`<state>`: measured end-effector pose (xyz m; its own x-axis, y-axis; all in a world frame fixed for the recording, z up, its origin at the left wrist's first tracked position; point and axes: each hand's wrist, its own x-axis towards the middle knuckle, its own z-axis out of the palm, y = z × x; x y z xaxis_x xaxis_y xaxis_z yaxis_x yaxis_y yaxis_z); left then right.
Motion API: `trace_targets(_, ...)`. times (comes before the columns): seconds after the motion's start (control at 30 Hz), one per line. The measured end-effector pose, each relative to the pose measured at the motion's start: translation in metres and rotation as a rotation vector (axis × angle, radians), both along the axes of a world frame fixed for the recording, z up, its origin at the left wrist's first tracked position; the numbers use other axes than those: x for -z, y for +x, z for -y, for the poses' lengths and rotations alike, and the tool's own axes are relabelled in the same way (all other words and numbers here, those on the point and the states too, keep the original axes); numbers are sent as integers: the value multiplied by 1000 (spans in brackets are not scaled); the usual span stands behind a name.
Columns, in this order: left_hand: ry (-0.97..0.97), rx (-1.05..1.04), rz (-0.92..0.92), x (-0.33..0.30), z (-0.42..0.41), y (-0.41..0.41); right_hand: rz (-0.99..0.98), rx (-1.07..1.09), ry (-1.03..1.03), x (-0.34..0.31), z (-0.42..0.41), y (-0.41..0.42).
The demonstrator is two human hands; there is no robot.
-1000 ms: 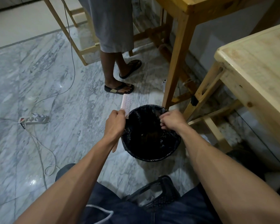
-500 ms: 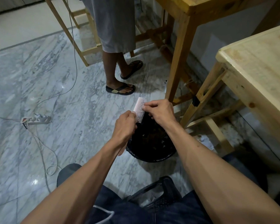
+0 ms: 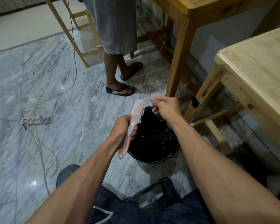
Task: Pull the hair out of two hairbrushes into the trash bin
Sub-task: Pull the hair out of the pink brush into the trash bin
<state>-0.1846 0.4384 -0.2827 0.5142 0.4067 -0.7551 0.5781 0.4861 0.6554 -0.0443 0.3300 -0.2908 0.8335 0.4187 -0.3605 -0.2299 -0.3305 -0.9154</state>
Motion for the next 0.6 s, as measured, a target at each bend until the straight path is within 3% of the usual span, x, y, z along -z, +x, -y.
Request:
trace_targets(0.13, -29, 14, 47, 3, -6, -6, 107, -69, -109, 9, 11, 8)
trace_targets(0.33, 57, 37, 97, -7, 1, -3, 104, -237, -323, 3, 14, -3)
trace_targets(0.5, 53, 78, 170, -9, 3, 2, -244, -269, -15, -1, 9, -4)
trace_targets(0.6, 52, 147, 202, -9, 4, 2, -208, -254, 48, -3, 8, -1)
